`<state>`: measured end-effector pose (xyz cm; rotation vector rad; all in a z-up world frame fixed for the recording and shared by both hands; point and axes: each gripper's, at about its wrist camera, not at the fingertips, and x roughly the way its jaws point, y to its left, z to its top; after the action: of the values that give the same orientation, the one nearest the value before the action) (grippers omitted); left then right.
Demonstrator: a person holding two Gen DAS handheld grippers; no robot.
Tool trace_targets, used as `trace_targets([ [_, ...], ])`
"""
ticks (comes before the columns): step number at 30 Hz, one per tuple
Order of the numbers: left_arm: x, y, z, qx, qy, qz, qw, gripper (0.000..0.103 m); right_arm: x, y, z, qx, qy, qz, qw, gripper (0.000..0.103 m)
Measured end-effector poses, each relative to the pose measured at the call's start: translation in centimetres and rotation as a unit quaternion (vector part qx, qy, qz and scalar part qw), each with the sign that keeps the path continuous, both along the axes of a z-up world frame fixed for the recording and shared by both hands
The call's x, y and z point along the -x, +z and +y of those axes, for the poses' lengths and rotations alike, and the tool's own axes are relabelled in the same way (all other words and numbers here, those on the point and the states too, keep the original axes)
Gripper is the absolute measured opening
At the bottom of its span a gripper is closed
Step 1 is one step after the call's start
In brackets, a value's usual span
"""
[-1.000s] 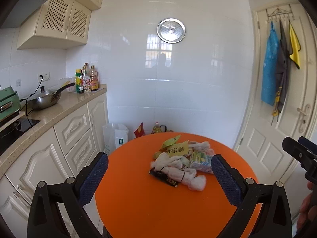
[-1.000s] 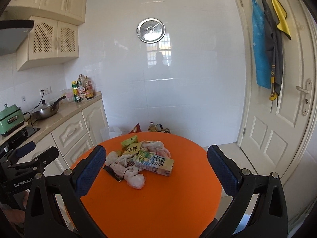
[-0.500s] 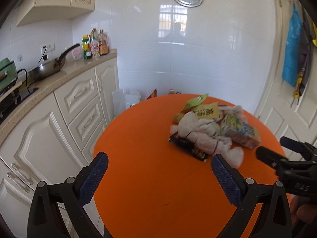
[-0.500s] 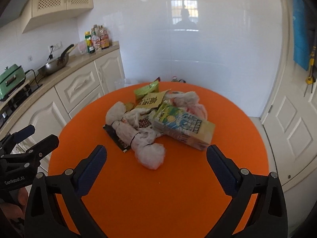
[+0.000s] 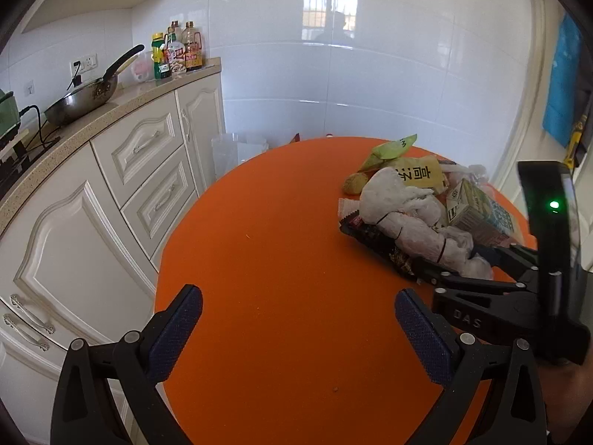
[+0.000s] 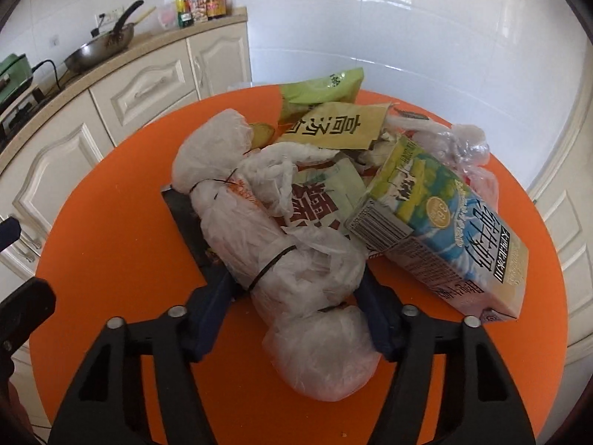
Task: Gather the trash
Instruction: 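Grasp the tied white plastic bag with the right gripper while the left gripper grasps a black snack wrapper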
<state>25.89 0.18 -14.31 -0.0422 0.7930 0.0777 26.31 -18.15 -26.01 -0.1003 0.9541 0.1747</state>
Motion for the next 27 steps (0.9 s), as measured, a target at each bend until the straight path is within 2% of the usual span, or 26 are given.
trace_targets([
  [1, -0.3, 0.0, 0.0, -0.001, 0.001, -0.001, 1.0000, 0.102, 0.4, 0.1, -0.3, -0.008, 0.002, 0.001, 1.000, 0.054],
  [5, -1.4, -1.3, 0.6, 0.003, 0.000, -0.001, 1.0000, 0.102, 2.6, 0.4, -1.4, -0.034, 0.006, 0.002, 0.999, 0.050],
  [12, -2.0, -2.6, -0.6, -0.007, -0.015, 0.001, 0.9999, 0.102, 7.6, 3.0, -5.1, -0.094, -0.024, -0.026, 0.995, 0.049],
  [15, -3.3, -2.9, -1.5, -0.018, -0.031, 0.005, 0.9994, 0.102, 8.7, 4.2, -5.9, -0.098, -0.034, -0.043, 0.994, 0.049],
  [19, -5.9, -3.3, -2.8, -0.039, -0.056, 0.011, 0.9977, 0.102, 9.4, 5.0, -7.6, -0.103, -0.051, -0.052, 0.992, 0.049],
  [23, -9.7, -4.9, -4.3, -0.055, -0.075, 0.038, 0.9950, 0.102, 9.7, 5.1, -8.9, -0.109, -0.061, -0.053, 0.991, 0.049],
  [27, -13.8, -6.6, -4.6, -0.076, -0.071, 0.068, 0.9922, 0.102, 9.9, 5.0, -9.9, -0.115, -0.068, -0.053, 0.990, 0.049],
])
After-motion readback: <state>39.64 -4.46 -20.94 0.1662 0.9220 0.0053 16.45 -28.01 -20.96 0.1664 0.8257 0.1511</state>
